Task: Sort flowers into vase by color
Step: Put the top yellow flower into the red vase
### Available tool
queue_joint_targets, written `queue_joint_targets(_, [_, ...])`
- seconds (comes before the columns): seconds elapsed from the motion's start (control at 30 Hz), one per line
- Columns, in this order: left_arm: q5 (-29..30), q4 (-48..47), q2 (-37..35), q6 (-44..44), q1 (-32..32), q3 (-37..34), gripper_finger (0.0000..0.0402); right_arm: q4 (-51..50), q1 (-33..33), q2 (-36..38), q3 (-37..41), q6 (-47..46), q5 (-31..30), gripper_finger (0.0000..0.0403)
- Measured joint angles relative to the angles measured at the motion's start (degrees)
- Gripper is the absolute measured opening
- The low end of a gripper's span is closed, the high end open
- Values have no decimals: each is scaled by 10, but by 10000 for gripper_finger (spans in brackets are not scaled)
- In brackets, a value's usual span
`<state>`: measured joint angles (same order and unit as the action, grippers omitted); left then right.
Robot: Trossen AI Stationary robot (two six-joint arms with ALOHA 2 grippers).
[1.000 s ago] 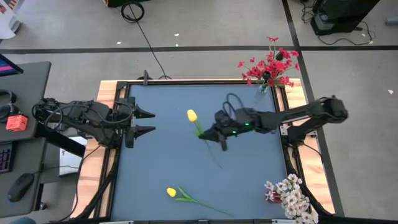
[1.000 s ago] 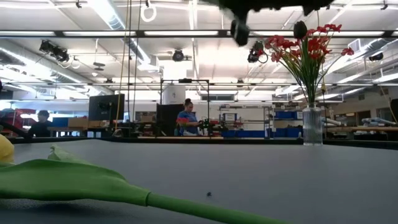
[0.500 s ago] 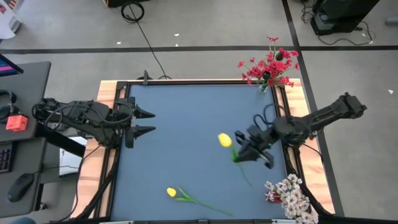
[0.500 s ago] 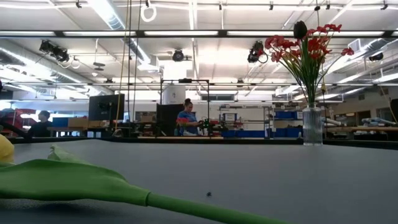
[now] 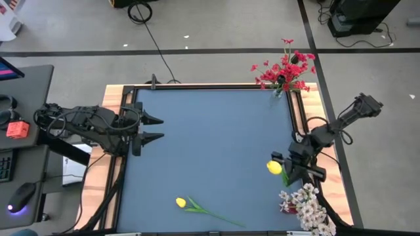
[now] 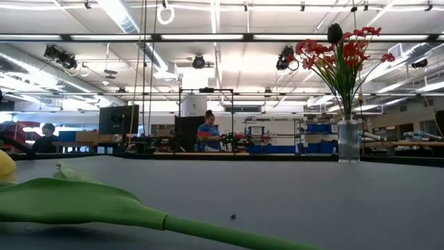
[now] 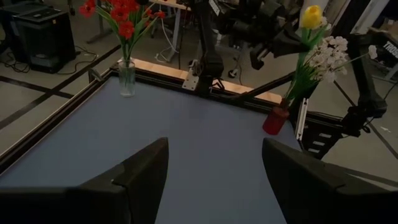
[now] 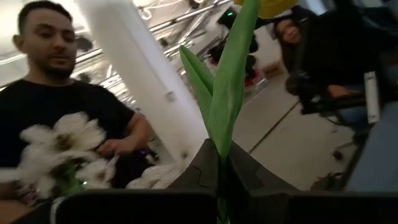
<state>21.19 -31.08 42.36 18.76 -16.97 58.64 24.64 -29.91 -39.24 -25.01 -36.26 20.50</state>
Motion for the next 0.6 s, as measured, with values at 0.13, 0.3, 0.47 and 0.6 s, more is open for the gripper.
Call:
queue_joint_targets(0.13, [0,0,0,0,0,0,266,6,-22,3,1,17,0,12])
queue_joint_targets(0.3, [0,0,0,0,0,0,266,6,-36,-1,1,41,-10,13])
queue_joint_targets(0.47, [0,0,0,0,0,0,266,7,-49,-4,1,79,-23,14])
queue_joint_targets(0.6, [0,0,0,0,0,0,266,6,-59,-8,1,83,-25,14])
